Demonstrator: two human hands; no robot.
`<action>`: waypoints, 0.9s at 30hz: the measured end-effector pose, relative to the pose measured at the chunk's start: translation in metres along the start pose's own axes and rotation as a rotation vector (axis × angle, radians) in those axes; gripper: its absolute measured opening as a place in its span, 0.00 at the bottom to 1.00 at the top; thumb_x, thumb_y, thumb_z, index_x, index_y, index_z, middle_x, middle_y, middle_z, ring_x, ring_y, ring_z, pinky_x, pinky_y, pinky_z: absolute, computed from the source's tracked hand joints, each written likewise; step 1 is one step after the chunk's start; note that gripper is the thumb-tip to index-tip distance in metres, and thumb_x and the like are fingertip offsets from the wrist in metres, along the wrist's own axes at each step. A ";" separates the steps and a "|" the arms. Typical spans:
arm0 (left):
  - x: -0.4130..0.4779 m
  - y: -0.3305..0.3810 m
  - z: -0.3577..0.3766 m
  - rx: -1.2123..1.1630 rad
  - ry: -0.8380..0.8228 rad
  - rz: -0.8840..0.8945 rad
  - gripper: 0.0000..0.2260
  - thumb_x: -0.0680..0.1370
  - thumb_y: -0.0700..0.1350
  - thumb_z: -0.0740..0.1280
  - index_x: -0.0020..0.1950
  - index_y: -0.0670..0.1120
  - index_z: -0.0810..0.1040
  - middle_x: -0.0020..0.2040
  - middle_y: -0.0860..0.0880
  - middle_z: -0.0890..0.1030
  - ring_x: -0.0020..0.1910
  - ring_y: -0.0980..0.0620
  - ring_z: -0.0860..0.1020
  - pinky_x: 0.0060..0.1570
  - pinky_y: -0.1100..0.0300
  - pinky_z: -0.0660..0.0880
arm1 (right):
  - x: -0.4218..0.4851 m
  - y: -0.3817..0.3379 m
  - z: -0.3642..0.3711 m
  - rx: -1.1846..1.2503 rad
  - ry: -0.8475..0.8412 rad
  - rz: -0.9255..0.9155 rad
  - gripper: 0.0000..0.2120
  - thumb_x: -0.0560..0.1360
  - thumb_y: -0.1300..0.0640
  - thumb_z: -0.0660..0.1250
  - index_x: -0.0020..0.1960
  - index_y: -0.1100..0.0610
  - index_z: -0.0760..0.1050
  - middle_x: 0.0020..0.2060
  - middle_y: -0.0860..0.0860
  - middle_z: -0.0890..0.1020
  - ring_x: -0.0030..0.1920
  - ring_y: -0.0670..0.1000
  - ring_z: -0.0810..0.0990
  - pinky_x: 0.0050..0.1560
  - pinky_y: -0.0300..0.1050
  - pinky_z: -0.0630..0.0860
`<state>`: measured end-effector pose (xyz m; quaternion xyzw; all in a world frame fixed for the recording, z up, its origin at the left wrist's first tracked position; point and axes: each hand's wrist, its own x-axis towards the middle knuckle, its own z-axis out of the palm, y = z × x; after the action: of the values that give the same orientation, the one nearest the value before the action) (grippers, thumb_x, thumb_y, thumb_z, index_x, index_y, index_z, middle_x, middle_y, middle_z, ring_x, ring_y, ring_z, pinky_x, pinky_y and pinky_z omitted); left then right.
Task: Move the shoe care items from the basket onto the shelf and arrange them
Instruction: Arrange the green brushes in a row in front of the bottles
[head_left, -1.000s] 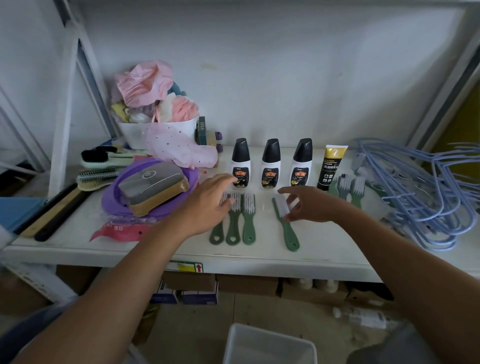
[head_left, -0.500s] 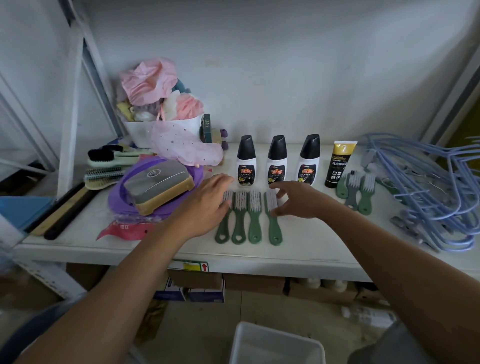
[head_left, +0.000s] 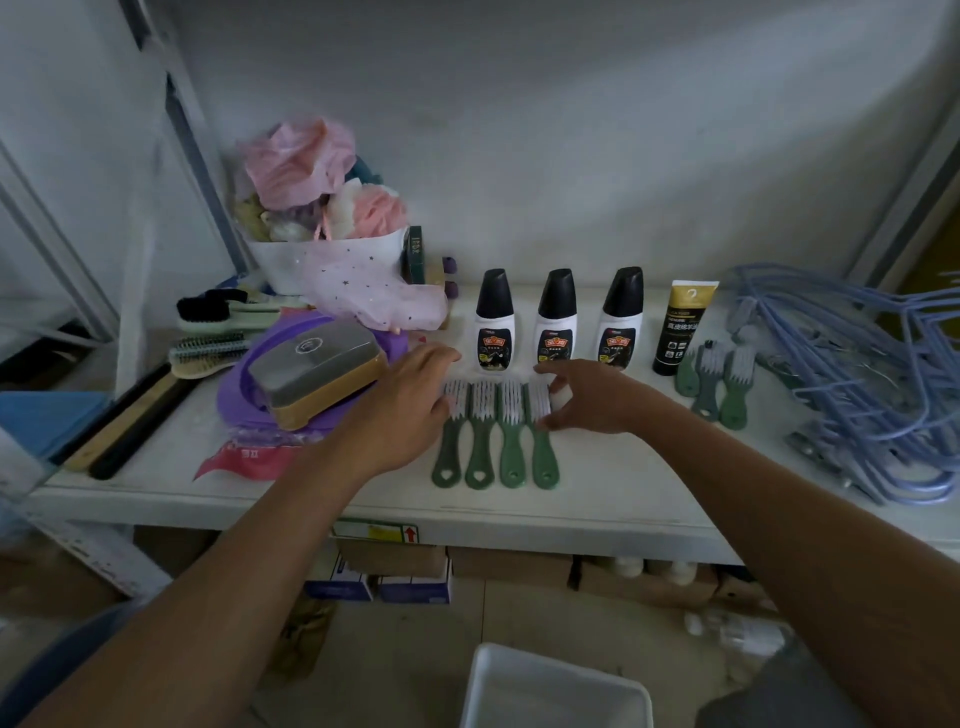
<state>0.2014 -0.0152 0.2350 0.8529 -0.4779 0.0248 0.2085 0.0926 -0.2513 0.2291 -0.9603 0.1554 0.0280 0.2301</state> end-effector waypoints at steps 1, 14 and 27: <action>0.000 0.000 0.000 0.000 -0.002 0.004 0.22 0.82 0.40 0.63 0.76 0.45 0.64 0.76 0.47 0.65 0.76 0.48 0.62 0.71 0.51 0.65 | 0.000 0.001 0.000 0.007 0.002 0.004 0.42 0.70 0.49 0.78 0.78 0.50 0.62 0.67 0.51 0.77 0.59 0.51 0.78 0.65 0.48 0.70; 0.020 0.042 0.020 -0.057 -0.024 0.116 0.23 0.83 0.44 0.62 0.78 0.49 0.63 0.79 0.52 0.62 0.77 0.54 0.60 0.74 0.57 0.58 | -0.055 0.050 -0.032 -0.274 0.126 0.235 0.20 0.78 0.48 0.68 0.66 0.57 0.76 0.61 0.52 0.79 0.61 0.53 0.77 0.63 0.49 0.74; 0.037 0.075 0.045 -0.085 -0.044 0.231 0.22 0.83 0.43 0.62 0.77 0.51 0.65 0.76 0.55 0.64 0.75 0.56 0.62 0.74 0.56 0.63 | -0.101 0.086 -0.041 -0.370 0.058 0.441 0.19 0.80 0.64 0.55 0.70 0.60 0.72 0.66 0.60 0.74 0.63 0.59 0.77 0.62 0.50 0.75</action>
<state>0.1522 -0.0960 0.2273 0.7829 -0.5781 0.0095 0.2297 -0.0305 -0.3134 0.2414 -0.9294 0.3591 0.0778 0.0351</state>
